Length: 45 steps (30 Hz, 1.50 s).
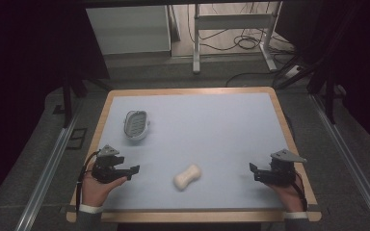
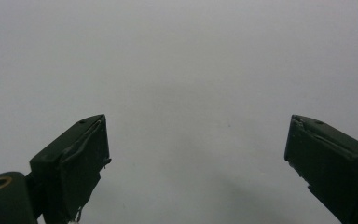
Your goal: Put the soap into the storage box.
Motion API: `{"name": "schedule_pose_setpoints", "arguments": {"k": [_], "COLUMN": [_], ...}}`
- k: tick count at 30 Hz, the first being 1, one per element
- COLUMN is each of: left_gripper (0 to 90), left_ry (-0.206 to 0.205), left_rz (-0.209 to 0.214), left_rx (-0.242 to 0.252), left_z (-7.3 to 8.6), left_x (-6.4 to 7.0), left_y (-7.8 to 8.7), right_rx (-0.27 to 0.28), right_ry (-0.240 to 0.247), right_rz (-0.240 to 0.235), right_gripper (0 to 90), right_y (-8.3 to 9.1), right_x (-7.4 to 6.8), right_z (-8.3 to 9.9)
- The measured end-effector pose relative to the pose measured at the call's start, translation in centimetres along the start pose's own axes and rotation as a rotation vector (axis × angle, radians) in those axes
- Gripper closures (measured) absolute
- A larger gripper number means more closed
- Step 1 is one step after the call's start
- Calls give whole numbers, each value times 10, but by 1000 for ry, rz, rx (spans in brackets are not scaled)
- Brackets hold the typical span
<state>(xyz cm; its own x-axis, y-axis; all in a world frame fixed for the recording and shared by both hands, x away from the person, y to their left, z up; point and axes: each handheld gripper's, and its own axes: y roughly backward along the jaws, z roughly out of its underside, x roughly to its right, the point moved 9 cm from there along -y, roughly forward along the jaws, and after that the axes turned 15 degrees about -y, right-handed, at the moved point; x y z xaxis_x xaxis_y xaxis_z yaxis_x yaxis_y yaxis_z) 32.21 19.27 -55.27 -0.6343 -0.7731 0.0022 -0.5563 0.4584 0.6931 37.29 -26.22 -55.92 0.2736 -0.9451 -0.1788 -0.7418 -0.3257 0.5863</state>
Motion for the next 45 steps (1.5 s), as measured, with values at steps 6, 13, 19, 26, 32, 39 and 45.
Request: {"name": "schedule_pose_setpoints", "arguments": {"k": [6,13,19,26,32,39,45], "left_gripper": [249,252,253,253,248,248,248], "left_ry": [-22,-53,-92,-118,-145,-175,-193], "left_rz": [19,27,47,54,70,89,105], "left_rx": [-16,-18,-11,-27,-38,-52,-59], "left_z": [-4,-10,-23,-30,-33,-40,-45], "left_x": [4,9,18,26,32,43,50], "left_y": [-1,-1,2,-1,-5,-12,-18], "right_rx": [6,1,4,8,10,6,6], "right_ry": [0,4,9,6,8,6,6], "right_rz": [13,17,21,21,28,25,27], "right_gripper": [62,62,63,62,63,64,64], "right_y": [1,2,3,4,3,4,4], "right_x": [1,3,3,4,5,5,6], "right_z": [0,1,1,0,1,1,1]}}
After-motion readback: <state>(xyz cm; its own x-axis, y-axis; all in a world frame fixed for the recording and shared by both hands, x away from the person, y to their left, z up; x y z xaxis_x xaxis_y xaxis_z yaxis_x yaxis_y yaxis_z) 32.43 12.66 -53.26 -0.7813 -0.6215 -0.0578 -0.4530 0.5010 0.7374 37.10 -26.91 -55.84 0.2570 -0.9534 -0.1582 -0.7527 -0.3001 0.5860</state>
